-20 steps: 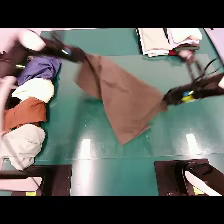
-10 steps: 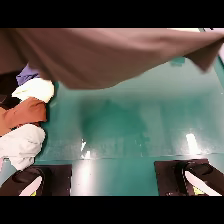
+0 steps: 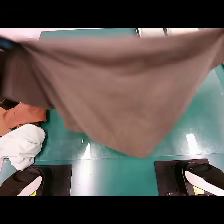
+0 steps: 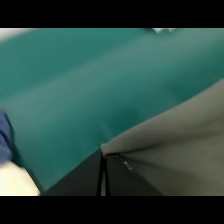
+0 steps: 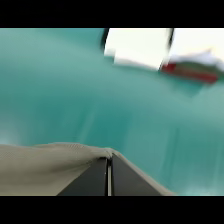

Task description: Fold the shirts.

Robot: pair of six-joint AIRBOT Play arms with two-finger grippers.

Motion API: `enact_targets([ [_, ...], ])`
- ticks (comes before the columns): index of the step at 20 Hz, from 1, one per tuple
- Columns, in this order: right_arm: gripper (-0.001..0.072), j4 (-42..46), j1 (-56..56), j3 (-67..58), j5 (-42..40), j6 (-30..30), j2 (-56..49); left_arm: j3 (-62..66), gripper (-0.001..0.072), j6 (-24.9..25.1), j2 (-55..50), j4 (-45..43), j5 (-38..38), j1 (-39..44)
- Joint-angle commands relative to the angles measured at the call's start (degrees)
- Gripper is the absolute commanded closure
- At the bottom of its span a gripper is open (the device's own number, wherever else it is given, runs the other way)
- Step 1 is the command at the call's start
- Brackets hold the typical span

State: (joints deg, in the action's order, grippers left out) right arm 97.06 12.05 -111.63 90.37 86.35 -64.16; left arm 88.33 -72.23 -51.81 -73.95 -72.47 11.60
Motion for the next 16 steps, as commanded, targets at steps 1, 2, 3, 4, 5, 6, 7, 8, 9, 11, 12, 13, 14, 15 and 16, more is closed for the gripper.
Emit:
enact_targets([
  [1, 0.0699, -0.04, 0.0, 8.92, 0.09, -1.99, -8.57, -11.72, 0.0683, 2.23, -9.29, 0.81, -0.87, -0.04],
  [2, 0.0699, -0.02, 0.0, 11.3, -0.57, -2.64, -11.43, -14.29, 0.0683, 4.22, -12.33, 0.63, 2.21, -0.04],
  [3, 0.0699, -0.02, 0.0, 13.33, -1.81, -3.04, -14.47, -15.8, 0.0683, 5.53, -15.67, 0.24, 5.97, -0.04],
  [4, 0.0699, 0.0, 0.0, 14.73, -3.58, -3.04, -17.09, -15.93, 0.0683, 5.7, -18.8, -0.7, 9.29, -0.04],
  [5, 0.0699, -0.04, 0.0, 15.3, -5.2, -3.04, -19.3, -15.67, 0.0683, 5.66, -21.7, -1.14, 13.07, -0.04],
  [6, 0.0699, -0.07, 0.0, 15.02, -6.12, -3.02, -21.4, -15.65, 0.0683, 5.35, -23.78, -1.09, 16.35, -0.04],
  [7, 0.0699, -0.11, 0.0, 14.14, -6.19, -3.02, -23.06, -15.65, 0.0682, 4.11, -24.83, -1.05, 18.32, -0.04],
  [8, 0.0698, -0.11, 0.0, 12.98, -6.08, -3.02, -24.33, -15.65, 0.0682, 2.91, -25.2, -1.05, 19.15, -0.04],
  [9, 0.0698, -0.11, 0.0, 12.11, -5.79, -3.02, -24.83, -15.52, 0.0682, 2.45, -25.07, -1.05, 18.45, -0.04],
  [11, 0.0699, -0.31, 0.0, 11.3, -4.79, -3.04, -24.35, -14.12, 0.0485, 2.8, -24.81, -1.07, 11.43, -0.07],
  [12, 0.0699, -1.09, -0.24, 12.07, -4.57, -3.06, -23.02, -13.73, 0.0323, 2.67, -24.39, -0.57, 6.82, -0.04],
  [13, 0.0699, -2.82, -0.81, 13.53, -4.85, -3.06, -21.27, -13.77, 0.0323, 2.67, -23.91, 0.81, 2.78, -0.04],
  [14, 0.0699, -5.05, -1.57, 15.93, -5.66, -3.04, -18.95, -14.4, 0.0324, 2.69, -23.45, 4.39, -0.48, -0.04],
  [15, 0.0698, -7.04, -2.51, 18.99, -6.84, -3.04, -16.39, -16.22, 0.0352, 2.93, -22.51, 8.39, -1.79, -0.04],
  [16, 0.0698, -8.92, -3.32, 21.99, -7.61, -3.06, -13.99, -19.12, 0.0349, 3.34, -21.09, 12.63, -1.86, 0.15],
])
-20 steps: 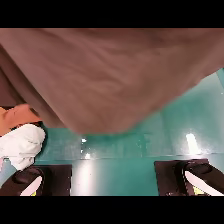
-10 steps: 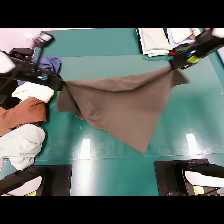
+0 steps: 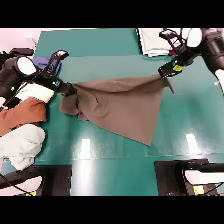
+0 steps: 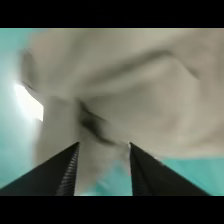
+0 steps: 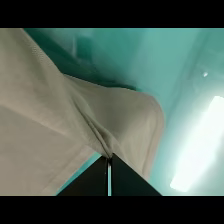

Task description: Fold the shirts.

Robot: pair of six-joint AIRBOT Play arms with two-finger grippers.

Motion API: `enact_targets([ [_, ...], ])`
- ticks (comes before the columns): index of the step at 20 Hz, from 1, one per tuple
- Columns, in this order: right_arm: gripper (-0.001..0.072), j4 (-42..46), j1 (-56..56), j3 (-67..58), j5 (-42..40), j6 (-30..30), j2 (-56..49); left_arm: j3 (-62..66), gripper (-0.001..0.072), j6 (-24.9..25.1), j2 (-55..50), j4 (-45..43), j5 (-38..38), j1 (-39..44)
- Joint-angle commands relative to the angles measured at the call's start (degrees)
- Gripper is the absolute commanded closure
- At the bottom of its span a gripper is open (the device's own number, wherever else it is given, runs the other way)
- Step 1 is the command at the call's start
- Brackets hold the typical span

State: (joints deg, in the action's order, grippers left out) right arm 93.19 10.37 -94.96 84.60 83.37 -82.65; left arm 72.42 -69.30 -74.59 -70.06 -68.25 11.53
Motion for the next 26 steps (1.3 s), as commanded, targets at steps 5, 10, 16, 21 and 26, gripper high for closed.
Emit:
enact_targets([
  [5, 0.0699, -11.19, -5.68, 18.62, -6.71, -0.44, 14.78, -6.49, 0.0201, -2.03, 7.41, 7.13, -0.33, -2.99],
  [10, 0.0698, -12.66, -6.16, 23.58, -8.35, -0.48, 18.12, -5.88, 0.0202, -6.71, 4.66, 1.01, 9.77, -7.39],
  [16, 0.0698, -12.66, -5.7, 23.58, -7.45, -0.48, 18.12, -5.88, 0.0214, -6.6, -7.85, 4.61, 9.53, -7.21],
  [21, 0.0698, -12.59, -6.27, 23.58, -2.71, -0.48, 18.64, -4.09, 0.0684, -5.2, -7.93, 3.91, 8.48, -7.28],
  [26, 0.0698, -12.2, -6.78, 23.63, 3.89, -0.48, 22.91, -3.87, 0.0685, 0.87, 7.37, -3.39, 1.99, -7.19],
])
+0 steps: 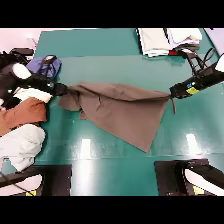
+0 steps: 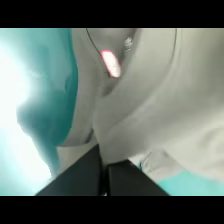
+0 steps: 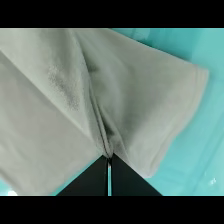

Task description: Fold the shirts.

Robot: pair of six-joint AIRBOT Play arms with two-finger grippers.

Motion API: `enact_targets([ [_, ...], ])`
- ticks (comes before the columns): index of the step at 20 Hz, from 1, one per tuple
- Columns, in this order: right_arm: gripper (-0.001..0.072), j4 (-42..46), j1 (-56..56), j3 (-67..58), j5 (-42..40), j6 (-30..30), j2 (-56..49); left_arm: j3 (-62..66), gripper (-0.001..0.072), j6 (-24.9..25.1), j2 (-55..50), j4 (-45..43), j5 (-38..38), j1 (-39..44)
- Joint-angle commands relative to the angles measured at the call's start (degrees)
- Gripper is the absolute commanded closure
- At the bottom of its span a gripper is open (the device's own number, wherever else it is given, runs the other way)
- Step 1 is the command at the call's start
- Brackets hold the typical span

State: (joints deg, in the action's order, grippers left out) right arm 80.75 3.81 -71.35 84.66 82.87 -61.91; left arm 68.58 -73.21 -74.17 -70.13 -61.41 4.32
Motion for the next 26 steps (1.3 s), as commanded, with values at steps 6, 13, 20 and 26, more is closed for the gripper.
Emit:
enact_targets([
  [6, 0.0698, 0.31, -0.22, 0.02, 5.01, 0.07, 7.8, -10.64, 0.0665, 9.84, 19.21, -1.14, -20.39, 8.02],
  [13, 0.0698, 0.24, -0.2, 0.02, 5.55, 0.07, 7.98, -7.85, 0.0067, -0.92, 19.41, 1.18, -6.32, 4.7],
  [20, 0.0698, -0.2, -0.2, 0.02, 4.31, 0.42, 7.96, -7.85, 0.0068, -0.61, 2.01, 10.73, 1.09, -0.24],
  [26, 0.0698, -0.22, -0.2, 0.02, 4.33, 0.66, 7.96, -3.82, 0.0068, -2.03, -13.66, 17.46, 5.22, -0.24],
])
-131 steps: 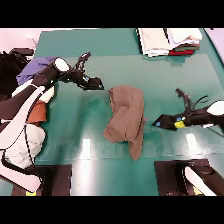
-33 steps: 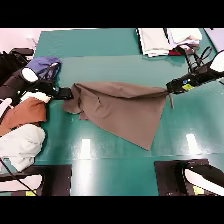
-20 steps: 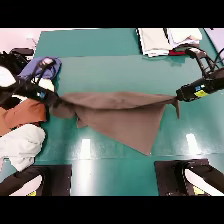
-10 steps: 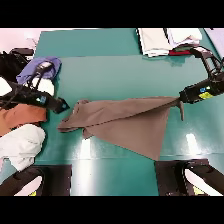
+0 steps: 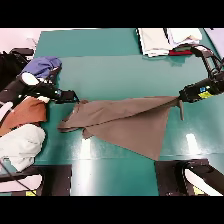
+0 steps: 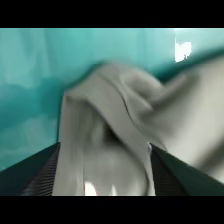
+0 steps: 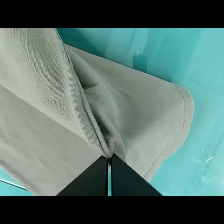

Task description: Fold the shirts.

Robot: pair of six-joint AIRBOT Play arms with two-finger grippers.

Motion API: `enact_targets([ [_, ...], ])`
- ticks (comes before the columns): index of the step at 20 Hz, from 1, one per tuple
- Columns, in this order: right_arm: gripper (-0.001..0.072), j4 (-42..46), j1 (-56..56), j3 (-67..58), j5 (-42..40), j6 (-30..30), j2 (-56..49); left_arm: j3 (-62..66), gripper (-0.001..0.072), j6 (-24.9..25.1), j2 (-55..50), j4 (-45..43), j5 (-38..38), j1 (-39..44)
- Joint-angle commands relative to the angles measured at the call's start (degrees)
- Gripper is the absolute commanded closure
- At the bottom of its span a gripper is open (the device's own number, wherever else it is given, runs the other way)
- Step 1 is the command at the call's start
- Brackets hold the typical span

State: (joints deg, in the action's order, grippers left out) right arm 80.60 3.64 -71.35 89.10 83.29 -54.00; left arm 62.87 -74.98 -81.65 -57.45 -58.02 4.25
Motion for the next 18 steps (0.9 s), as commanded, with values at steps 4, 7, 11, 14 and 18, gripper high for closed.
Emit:
enact_targets([
  [4, 0.0698, -0.04, -0.02, 0.02, -0.15, 0.37, 0.04, 3.43, 0.0069, 0.48, -8.81, 5.92, 2.32, 1.44],
  [7, 0.0698, -0.02, -0.02, 0.02, -0.48, 0.7, 0.04, 4.09, 0.0356, 0.46, -8.87, 7.02, 4.09, 2.49],
  [11, 0.0698, -0.02, -0.02, 0.0, -1.46, 0.7, 0.07, 8.68, 0.0682, 1.25, -8.87, 7.02, 2.1, 2.49],
  [14, 0.0698, -0.04, -0.02, -2.64, -6.12, 0.68, 0.07, 15.89, 0.0684, 1.49, -6.21, 4.55, -1.51, 2.36],
  [18, 0.0698, 0.09, -0.02, -18.58, -9.14, 0.66, 0.07, 31.76, 0.0684, -0.09, 7.48, -4.96, -0.96, 2.36],
])
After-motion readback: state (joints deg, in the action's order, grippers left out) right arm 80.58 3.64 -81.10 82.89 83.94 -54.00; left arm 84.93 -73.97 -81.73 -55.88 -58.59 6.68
